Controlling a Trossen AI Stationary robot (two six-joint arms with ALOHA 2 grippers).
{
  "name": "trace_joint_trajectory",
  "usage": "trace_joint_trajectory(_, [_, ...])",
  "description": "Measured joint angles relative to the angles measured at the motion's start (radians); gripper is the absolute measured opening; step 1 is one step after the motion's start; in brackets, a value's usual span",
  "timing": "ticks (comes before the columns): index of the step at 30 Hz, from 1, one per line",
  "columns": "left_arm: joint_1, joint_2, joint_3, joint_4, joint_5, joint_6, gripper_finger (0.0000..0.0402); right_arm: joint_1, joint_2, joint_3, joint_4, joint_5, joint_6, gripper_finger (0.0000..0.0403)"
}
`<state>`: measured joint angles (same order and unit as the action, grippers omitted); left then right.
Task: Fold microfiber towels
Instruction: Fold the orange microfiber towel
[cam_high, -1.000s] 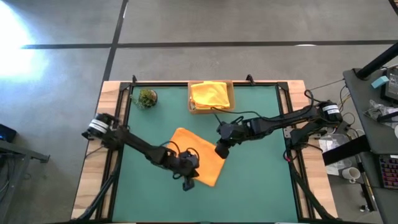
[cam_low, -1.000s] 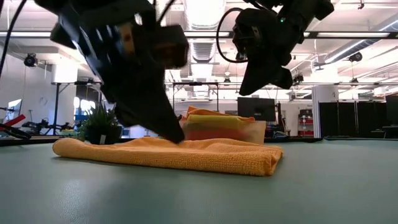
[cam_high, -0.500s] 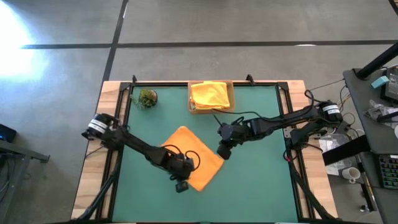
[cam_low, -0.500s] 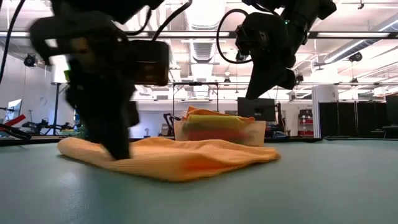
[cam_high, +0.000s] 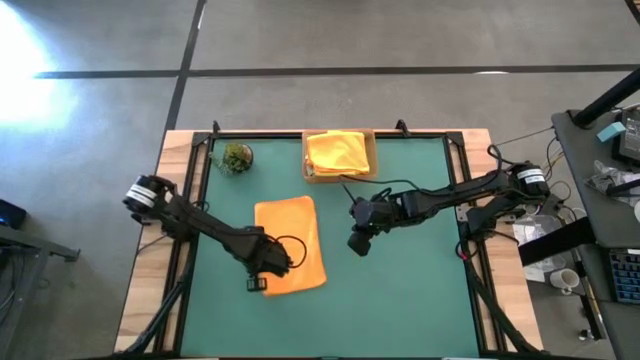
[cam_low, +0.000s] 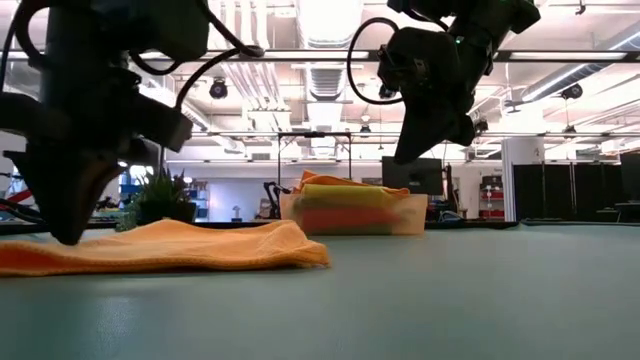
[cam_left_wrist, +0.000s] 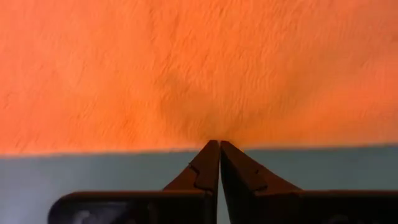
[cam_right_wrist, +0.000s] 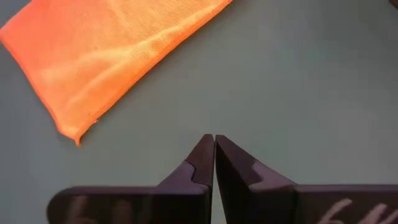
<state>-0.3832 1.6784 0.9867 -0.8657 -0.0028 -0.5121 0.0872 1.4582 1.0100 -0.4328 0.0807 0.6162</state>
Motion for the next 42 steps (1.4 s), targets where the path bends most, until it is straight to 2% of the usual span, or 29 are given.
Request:
trace_joint_trajectory(4, [-0.001, -0.027, 0.004, -0.072, 0.000, -0.001, 0.0000, 0.000, 0.000, 0.000, 0.000, 0.000, 0.000, 0.0009])
trace_joint_trajectory(9, [-0.011, -0.071, 0.064, -0.164, -0.003, -0.004, 0.0000, 0.002, -0.002, 0.000, 0.001, 0.001, 0.000, 0.0009])
trace_joint_trajectory(22, [-0.026, -0.162, 0.164, -0.169, 0.004, -0.005, 0.0004, 0.025, -0.003, 0.000, 0.005, 0.000, -0.030, 0.0009])
trace_joint_trajectory(26, [-0.026, -0.174, 0.175, -0.172, 0.004, -0.005, 0.0035, 0.031, -0.003, 0.000, 0.040, -0.001, -0.052, 0.0009])
trace_joint_trajectory(30, [-0.024, -0.176, 0.177, -0.183, 0.003, -0.004, 0.0086, 0.038, -0.003, 0.000, 0.104, -0.008, -0.080, 0.0009])
trace_joint_trajectory(33, [-0.024, -0.176, 0.176, -0.198, 0.010, -0.005, 0.0126, 0.047, -0.003, 0.000, 0.169, -0.052, -0.136, 0.0018])
trace_joint_trajectory(37, [-0.028, -0.175, 0.183, -0.189, 0.054, -0.061, 0.0157, 0.053, -0.001, 0.000, 0.271, -0.162, -0.157, 0.0049])
trace_joint_trajectory(39, [-0.047, -0.175, 0.188, -0.178, 0.053, -0.113, 0.0160, 0.053, 0.010, 0.000, 0.321, -0.216, -0.158, 0.0071])
trace_joint_trajectory(42, [-0.102, -0.176, 0.192, -0.144, 0.036, -0.128, 0.0161, 0.057, 0.034, 0.000, 0.358, -0.244, -0.176, 0.0106])
